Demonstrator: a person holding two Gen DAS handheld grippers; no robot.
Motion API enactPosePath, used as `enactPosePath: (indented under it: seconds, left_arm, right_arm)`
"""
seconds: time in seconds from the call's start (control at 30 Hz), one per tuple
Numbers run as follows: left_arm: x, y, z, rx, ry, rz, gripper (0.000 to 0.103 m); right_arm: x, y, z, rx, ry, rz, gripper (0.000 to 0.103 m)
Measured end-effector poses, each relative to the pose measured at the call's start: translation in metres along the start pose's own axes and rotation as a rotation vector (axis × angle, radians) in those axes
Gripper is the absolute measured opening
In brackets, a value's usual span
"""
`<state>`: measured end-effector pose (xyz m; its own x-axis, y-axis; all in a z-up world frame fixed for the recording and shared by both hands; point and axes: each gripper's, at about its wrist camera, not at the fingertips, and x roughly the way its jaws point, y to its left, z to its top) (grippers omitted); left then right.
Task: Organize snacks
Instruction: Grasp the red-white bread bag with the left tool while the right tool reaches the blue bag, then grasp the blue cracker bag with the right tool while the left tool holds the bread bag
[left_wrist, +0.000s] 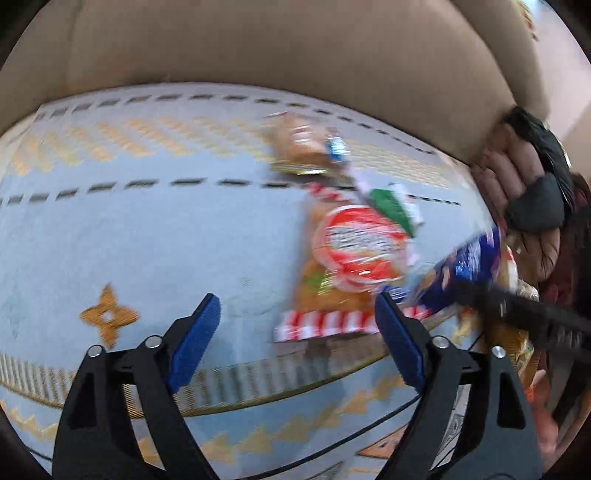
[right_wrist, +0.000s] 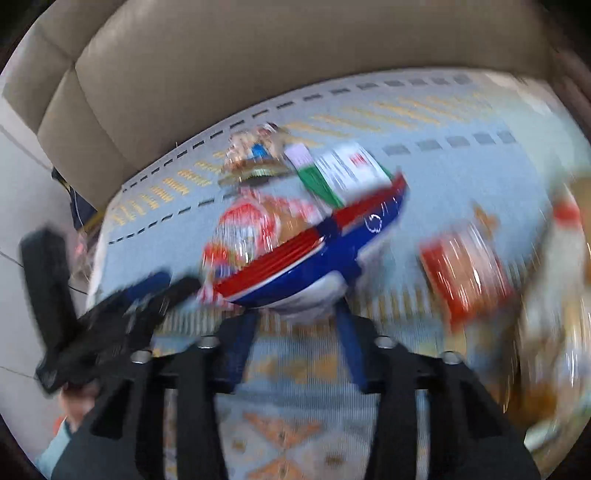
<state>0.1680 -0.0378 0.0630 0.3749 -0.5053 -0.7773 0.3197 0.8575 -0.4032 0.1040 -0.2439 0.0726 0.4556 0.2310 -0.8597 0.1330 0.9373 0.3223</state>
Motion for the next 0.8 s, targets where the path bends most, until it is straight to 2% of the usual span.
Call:
enactPosePath:
  seconds: [0.1,0.17,0.23,0.27,0.3,0.33,0.37,0.4,0.47,0.53,0.6,0.67,0.77,0.8]
  left_arm:
    - [0.009,-0.025,0.009,0.048,0.006,-0.011,0.094]
    - [0.027,-0.045,0.021,0.098,0.039,0.026,0.098]
    - [0.052,-0.061,0.027,0.153,0.095,0.079,0.097]
    - [0.062,-0.066,0.027,0.182,0.114,0.136,0.082]
    - [0.068,-0.072,0.026,0.210,0.126,0.157,0.075]
    - [0.068,-0.076,0.024,0.232,0.118,0.158,0.072]
    - [0.064,-0.080,0.022,0.252,0.111,0.167,0.063]
    - [0.058,-0.082,0.019,0.269,0.104,0.174,0.057]
    - [0.037,-0.079,0.011,0.282,0.089,0.171,0.055]
    - [0.006,-0.069,0.000,0.281,0.060,0.170,0.055]
    - [-0.022,-0.056,-0.011,0.276,0.046,0.160,0.055]
    - [-0.052,-0.037,-0.025,0.258,0.047,0.165,0.055]
    - [-0.092,-0.010,-0.044,0.183,0.042,0.188,0.055]
    - [-0.101,-0.004,-0.048,0.160,0.036,0.182,0.055]
  right_arm:
    - [-0.029,-0.013,-0.042,0.041,-0.021,0.020,0.031]
    - [-0.046,-0.021,-0.071,0.068,-0.042,0.045,0.031]
    - [-0.051,-0.022,-0.096,0.078,-0.042,0.064,0.031]
    - [-0.051,-0.021,-0.105,0.075,-0.032,0.058,0.031]
    - [-0.050,-0.020,-0.114,0.066,-0.020,0.056,0.032]
    - [-0.049,-0.017,-0.125,0.051,-0.008,0.055,0.032]
    - [-0.049,-0.015,-0.130,0.041,-0.004,0.045,0.033]
    - [-0.051,-0.011,-0.136,0.027,-0.007,0.035,0.033]
    - [-0.055,-0.004,-0.141,0.017,-0.014,0.042,0.033]
    - [-0.063,0.002,-0.147,0.030,-0.011,0.096,0.036]
    - [-0.071,0.011,-0.157,0.026,-0.003,0.142,0.052]
    - [-0.081,0.023,-0.172,-0.010,-0.007,0.136,0.055]
    - [-0.090,0.032,-0.193,-0.035,-0.009,0.083,0.072]
    - [-0.088,0.031,-0.195,-0.031,-0.012,0.071,0.072]
